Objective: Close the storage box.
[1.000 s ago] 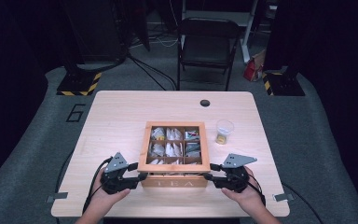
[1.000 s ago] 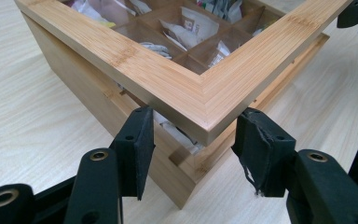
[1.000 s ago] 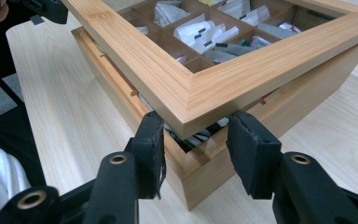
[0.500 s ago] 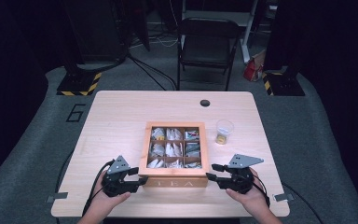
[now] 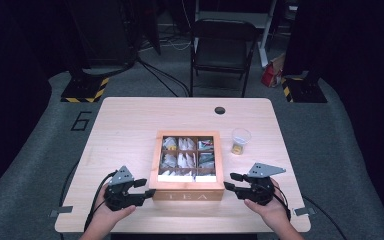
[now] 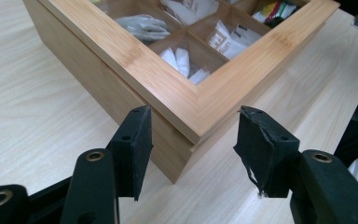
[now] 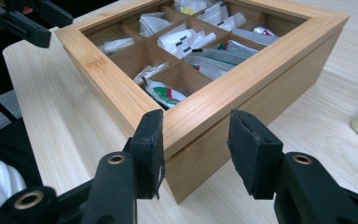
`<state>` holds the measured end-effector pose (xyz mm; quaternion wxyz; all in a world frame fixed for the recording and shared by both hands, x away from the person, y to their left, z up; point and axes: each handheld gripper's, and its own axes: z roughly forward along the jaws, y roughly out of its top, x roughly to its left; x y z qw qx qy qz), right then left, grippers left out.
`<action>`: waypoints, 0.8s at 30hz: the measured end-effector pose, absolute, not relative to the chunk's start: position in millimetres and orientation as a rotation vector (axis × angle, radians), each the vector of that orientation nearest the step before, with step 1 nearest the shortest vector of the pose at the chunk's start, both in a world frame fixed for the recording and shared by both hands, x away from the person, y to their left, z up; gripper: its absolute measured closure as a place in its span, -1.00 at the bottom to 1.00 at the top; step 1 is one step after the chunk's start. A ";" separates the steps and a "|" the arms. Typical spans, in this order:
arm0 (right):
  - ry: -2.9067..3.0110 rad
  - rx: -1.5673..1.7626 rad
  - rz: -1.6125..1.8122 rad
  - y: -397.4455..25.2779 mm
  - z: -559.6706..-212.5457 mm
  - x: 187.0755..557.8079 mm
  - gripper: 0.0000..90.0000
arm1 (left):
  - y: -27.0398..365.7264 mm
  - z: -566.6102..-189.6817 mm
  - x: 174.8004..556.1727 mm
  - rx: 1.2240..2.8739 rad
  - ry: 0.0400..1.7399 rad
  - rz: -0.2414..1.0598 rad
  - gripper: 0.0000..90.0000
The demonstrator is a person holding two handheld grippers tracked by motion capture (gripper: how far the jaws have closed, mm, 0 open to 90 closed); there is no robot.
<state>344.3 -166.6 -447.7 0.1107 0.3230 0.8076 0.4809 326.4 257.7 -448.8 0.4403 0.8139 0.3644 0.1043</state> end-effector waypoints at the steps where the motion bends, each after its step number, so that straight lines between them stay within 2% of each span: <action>1: 2.373 0.950 1.410 -167.3 -447.6 344.8 0.21 | 259.8 -446.5 327.1 2.011 0.907 0.262 0.01; 8: 2.354 0.999 1.397 -170.5 -448.0 349.3 0.18 | 273.6 -436.9 336.7 1.961 0.947 0.281 0.00; 18: 2.338 1.047 1.360 -176.0 -455.1 354.6 0.13 | 285.6 -450.5 347.8 1.900 1.050 0.291 -0.03; 24: 2.307 1.083 1.352 -180.9 -459.2 356.2 0.11 | 287.5 -456.9 348.8 1.915 1.056 0.297 -0.03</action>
